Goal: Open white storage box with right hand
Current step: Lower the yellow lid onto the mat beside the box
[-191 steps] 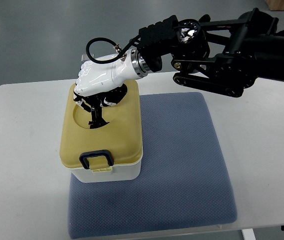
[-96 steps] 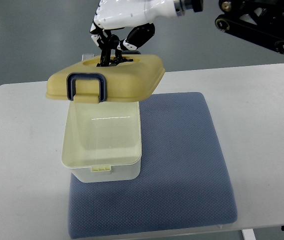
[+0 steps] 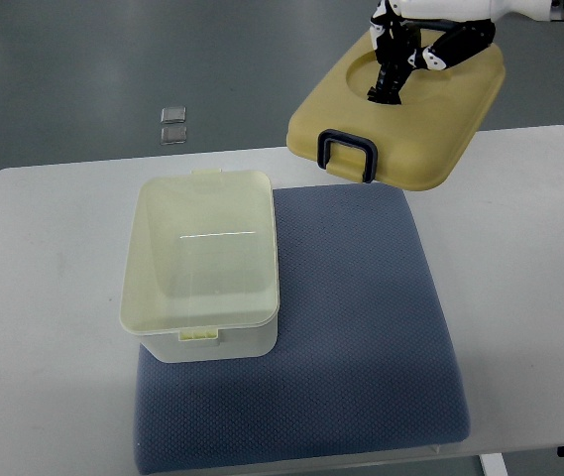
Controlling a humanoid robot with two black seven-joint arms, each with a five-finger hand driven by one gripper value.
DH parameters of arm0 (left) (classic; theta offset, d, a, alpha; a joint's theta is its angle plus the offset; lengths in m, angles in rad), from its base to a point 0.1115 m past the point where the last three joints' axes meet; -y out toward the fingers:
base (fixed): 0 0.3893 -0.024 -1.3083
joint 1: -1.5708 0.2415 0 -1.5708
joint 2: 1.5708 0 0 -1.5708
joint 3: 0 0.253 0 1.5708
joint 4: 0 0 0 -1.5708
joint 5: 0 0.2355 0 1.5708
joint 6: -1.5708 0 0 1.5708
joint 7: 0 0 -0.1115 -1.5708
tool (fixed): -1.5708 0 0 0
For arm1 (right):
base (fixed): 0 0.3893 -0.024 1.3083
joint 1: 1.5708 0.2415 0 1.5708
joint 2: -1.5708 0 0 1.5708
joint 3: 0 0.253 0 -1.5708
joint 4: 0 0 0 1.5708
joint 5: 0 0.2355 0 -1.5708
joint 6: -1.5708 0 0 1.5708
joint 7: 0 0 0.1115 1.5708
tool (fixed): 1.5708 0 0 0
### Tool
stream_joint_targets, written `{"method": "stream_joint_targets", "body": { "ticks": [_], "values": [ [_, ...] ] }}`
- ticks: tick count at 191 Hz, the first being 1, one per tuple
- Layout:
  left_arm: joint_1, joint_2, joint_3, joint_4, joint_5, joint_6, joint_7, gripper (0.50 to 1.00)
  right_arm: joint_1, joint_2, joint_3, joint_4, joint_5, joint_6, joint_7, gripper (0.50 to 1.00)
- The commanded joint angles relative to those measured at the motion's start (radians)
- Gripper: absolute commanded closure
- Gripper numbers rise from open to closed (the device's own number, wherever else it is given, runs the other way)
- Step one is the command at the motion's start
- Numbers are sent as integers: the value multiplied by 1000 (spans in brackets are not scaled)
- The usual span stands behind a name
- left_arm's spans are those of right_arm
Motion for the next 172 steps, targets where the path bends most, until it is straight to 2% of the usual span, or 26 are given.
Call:
{"method": "stream_joint_targets", "body": {
  "ticks": [1, 48, 114, 172],
  "values": [
    [0, 0, 0, 0, 0, 1, 0, 500, -66, -33, -22, -1, -5, -64, 0, 1000],
    [0, 0, 0, 0, 0, 1, 0, 500, -149, -39, -170, -3, -5, -260, 0, 1000],
    [0, 0, 0, 0, 0, -1, 0, 500, -259, 52, -176, -6, -13, -325, 0, 1000],
    [0, 0, 0, 0, 0, 1, 0, 500, -308, 105, -176, -29, -14, -343, 0, 1000]
  ]
}}
